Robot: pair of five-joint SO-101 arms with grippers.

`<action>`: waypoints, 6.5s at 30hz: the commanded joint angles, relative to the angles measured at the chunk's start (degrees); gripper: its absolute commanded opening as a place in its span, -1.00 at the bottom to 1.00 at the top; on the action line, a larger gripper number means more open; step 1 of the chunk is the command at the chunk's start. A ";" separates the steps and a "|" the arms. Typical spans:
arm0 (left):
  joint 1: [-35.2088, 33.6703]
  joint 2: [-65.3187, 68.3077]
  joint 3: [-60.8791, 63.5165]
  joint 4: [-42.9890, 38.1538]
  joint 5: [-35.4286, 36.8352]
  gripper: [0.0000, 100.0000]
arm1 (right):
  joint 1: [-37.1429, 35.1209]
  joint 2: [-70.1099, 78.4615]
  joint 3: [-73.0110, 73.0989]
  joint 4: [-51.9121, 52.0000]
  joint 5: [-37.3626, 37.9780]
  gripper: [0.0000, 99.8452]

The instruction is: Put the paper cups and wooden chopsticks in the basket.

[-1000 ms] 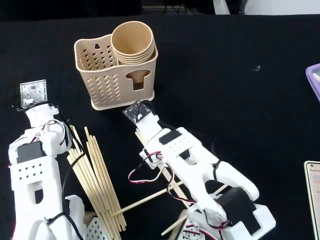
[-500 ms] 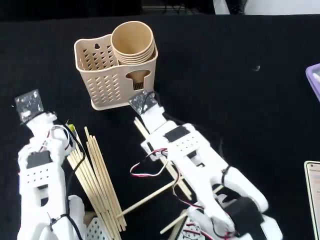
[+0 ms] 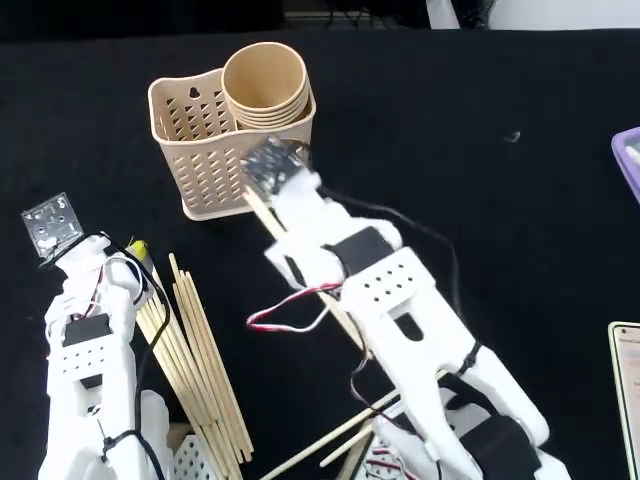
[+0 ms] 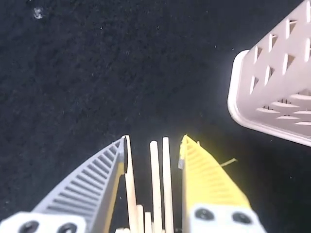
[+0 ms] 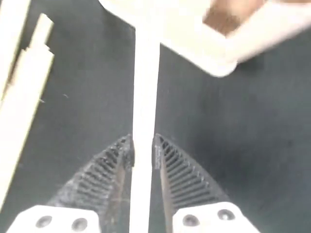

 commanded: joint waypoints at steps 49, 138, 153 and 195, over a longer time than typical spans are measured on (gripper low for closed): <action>-0.04 -1.05 -0.40 -0.97 0.26 -0.62 | -5.27 33.54 -47.16 -50.55 -10.55 -0.97; 0.04 -1.05 -0.31 -0.97 0.26 -0.62 | 69.54 12.70 16.66 11.69 100.92 -0.56; 0.04 -0.88 -0.31 -0.97 0.26 -0.62 | 66.90 12.26 25.19 -0.09 93.54 -0.62; -0.13 -1.05 -0.31 -1.05 0.26 -0.62 | 26.29 12.62 12.00 -0.35 28.13 -0.98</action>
